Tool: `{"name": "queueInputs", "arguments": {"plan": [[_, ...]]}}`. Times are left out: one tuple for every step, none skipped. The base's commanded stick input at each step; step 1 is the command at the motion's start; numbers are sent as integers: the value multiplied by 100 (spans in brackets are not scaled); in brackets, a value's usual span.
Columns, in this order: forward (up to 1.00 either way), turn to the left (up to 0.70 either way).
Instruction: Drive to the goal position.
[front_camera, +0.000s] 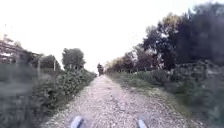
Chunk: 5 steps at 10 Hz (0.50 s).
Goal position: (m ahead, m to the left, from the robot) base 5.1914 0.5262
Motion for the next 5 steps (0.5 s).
{"name": "queueInputs", "arguments": {"plan": [[100, -40], [100, -40], [100, -25], [100, -2], [100, 0]]}}
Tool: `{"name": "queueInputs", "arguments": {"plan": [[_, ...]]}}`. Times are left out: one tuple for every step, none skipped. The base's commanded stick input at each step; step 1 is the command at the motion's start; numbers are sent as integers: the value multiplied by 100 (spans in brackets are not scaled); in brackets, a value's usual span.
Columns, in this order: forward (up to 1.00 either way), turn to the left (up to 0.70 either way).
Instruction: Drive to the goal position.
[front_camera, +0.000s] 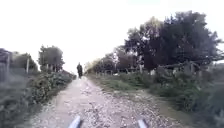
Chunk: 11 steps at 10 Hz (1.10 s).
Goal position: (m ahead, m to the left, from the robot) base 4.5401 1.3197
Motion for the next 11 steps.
{"name": "queueInputs", "arguments": {"plan": [[100, 0], [100, 0], [100, 12], [100, 32], [100, 40], [100, 40], [100, 40], [100, 40], [100, 40], [100, 40], [100, 40]]}}
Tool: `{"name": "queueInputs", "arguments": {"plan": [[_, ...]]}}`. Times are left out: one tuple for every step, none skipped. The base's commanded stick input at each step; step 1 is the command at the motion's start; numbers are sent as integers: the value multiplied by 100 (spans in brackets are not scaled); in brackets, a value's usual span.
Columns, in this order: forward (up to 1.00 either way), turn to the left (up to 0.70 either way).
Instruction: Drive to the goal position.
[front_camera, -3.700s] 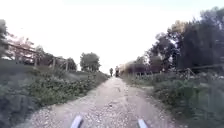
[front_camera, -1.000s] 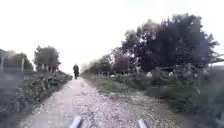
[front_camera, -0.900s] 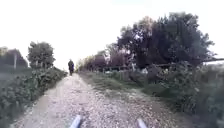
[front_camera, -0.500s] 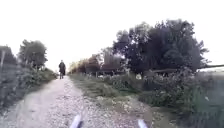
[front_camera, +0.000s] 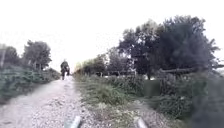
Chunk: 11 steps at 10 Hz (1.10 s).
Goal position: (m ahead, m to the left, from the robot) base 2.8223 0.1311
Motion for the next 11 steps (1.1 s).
{"name": "queueInputs", "arguments": {"plan": [[100, 40], [100, 40], [100, 40], [100, 40], [100, 40], [100, 40], [100, 38], [100, 28], [100, 18], [100, 8], [100, -2]]}}
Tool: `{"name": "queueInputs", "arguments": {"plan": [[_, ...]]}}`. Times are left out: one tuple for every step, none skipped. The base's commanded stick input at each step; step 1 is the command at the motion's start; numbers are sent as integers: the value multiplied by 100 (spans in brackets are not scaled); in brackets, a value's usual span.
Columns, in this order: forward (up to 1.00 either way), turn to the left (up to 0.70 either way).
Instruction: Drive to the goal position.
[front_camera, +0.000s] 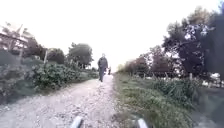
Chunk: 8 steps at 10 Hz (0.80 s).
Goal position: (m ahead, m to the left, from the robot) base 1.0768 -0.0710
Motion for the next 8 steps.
{"name": "queueInputs", "arguments": {"plan": [[100, -12], [100, -22], [100, -32], [100, -40], [100, -40], [100, -40], [100, -30], [100, -14]]}}
